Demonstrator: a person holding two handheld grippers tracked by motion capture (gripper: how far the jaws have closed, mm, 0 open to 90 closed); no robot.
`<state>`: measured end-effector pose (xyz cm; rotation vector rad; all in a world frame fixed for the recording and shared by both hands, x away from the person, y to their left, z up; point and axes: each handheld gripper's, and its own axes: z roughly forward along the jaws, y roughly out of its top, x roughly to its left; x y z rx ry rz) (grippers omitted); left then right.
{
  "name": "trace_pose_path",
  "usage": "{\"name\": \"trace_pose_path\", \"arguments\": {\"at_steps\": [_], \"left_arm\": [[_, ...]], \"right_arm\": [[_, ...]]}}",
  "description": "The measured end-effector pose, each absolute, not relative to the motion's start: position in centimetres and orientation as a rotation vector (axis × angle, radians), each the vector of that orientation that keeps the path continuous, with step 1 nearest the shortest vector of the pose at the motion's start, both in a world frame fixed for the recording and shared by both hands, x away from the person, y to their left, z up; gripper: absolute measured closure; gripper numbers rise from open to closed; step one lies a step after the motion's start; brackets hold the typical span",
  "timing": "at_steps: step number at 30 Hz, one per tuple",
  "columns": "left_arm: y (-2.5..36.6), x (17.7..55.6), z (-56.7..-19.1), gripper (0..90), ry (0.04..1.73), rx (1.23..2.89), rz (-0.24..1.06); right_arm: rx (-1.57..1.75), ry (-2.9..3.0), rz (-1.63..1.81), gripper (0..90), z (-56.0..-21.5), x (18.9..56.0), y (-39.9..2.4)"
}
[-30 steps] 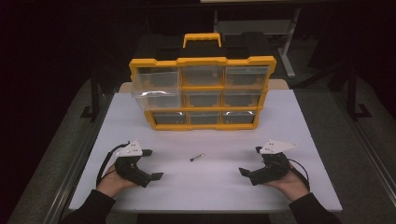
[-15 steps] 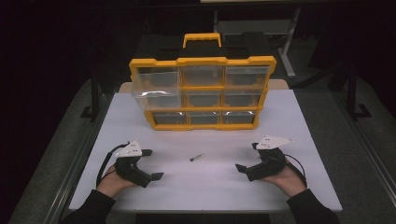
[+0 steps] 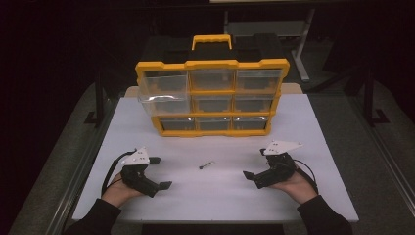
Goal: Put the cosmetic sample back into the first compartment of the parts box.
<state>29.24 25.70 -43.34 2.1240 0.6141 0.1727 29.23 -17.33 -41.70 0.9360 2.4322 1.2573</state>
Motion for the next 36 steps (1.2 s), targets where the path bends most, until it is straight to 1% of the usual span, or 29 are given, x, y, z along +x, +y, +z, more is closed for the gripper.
{"name": "trace_pose_path", "arguments": {"at_steps": [36], "left_arm": [[25.8,29.4,-43.4,0.0,0.641,2.115,0.159]], "right_arm": [[0.872,2.477,1.273,0.0,-41.1,31.1,-14.4]]}}
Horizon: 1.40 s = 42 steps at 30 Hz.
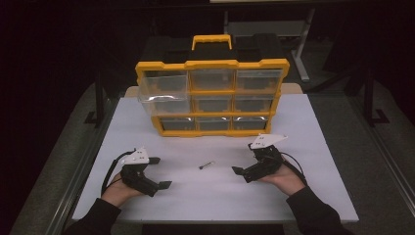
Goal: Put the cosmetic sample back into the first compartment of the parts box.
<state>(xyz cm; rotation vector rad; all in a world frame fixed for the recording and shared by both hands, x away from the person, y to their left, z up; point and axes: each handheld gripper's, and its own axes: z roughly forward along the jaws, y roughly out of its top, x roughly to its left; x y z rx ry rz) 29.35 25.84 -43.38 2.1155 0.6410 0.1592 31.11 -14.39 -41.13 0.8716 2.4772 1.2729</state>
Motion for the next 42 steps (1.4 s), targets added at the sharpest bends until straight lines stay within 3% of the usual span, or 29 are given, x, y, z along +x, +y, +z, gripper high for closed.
{"name": "trace_pose_path", "arguments": {"at_steps": [42], "left_arm": [[25.8,29.3,-43.4,0.0,0.629,2.123,0.168]], "right_arm": [[0.788,2.534,1.270,0.0,-40.3,33.6,-10.9]]}}
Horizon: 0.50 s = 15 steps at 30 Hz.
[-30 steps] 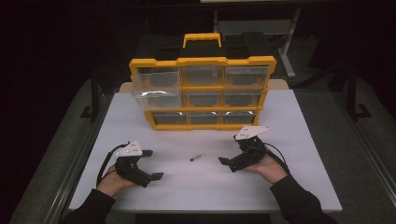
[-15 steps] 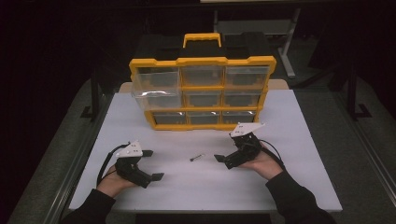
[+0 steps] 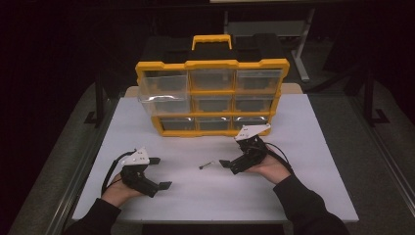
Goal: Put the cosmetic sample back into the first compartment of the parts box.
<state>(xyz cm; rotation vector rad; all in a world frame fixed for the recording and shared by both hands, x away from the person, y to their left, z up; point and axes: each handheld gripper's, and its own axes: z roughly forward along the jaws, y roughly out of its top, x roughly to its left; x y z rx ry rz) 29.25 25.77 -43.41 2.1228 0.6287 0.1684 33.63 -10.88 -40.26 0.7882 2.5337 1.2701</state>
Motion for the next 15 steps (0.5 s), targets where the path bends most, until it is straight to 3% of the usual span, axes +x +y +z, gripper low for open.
{"name": "trace_pose_path", "arguments": {"at_steps": [15], "left_arm": [[25.7,29.2,-43.4,0.0,0.627,2.124,0.165]], "right_arm": [[0.766,2.552,1.269,0.0,-40.1,34.5,-9.6]]}}
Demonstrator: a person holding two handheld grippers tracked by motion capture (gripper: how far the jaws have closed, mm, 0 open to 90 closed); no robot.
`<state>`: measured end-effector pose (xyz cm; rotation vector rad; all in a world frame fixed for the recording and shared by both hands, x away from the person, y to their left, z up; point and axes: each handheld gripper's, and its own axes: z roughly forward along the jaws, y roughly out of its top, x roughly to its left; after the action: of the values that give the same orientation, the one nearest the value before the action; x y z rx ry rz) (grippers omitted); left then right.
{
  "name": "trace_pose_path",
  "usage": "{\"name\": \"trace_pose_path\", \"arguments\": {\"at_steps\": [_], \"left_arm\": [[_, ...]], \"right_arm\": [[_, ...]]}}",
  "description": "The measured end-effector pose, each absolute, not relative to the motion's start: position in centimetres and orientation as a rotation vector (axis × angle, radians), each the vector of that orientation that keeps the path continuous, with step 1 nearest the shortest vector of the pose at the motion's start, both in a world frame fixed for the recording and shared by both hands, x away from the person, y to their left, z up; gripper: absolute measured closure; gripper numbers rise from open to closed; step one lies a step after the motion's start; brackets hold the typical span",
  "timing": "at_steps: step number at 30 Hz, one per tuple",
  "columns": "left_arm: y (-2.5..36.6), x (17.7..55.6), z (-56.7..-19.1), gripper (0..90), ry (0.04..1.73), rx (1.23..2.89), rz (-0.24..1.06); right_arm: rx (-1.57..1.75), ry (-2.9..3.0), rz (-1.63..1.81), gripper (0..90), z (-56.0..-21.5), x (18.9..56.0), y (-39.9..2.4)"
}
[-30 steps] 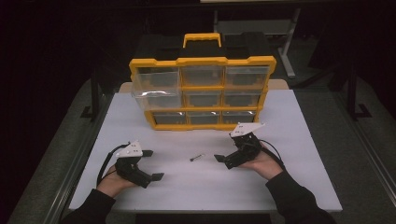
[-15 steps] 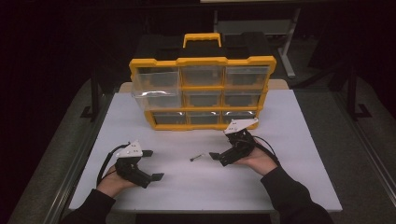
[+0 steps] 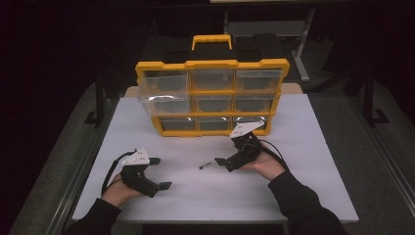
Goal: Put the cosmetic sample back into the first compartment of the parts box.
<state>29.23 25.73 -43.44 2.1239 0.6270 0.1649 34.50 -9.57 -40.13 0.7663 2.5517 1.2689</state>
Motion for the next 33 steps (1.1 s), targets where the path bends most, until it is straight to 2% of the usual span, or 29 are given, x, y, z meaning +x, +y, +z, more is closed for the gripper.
{"name": "trace_pose_path", "arguments": {"at_steps": [33], "left_arm": [[25.8,29.2,-43.4,0.0,0.623,2.124,0.159]], "right_arm": [[0.684,2.608,1.260,0.0,-40.1,36.3,-6.2]]}}
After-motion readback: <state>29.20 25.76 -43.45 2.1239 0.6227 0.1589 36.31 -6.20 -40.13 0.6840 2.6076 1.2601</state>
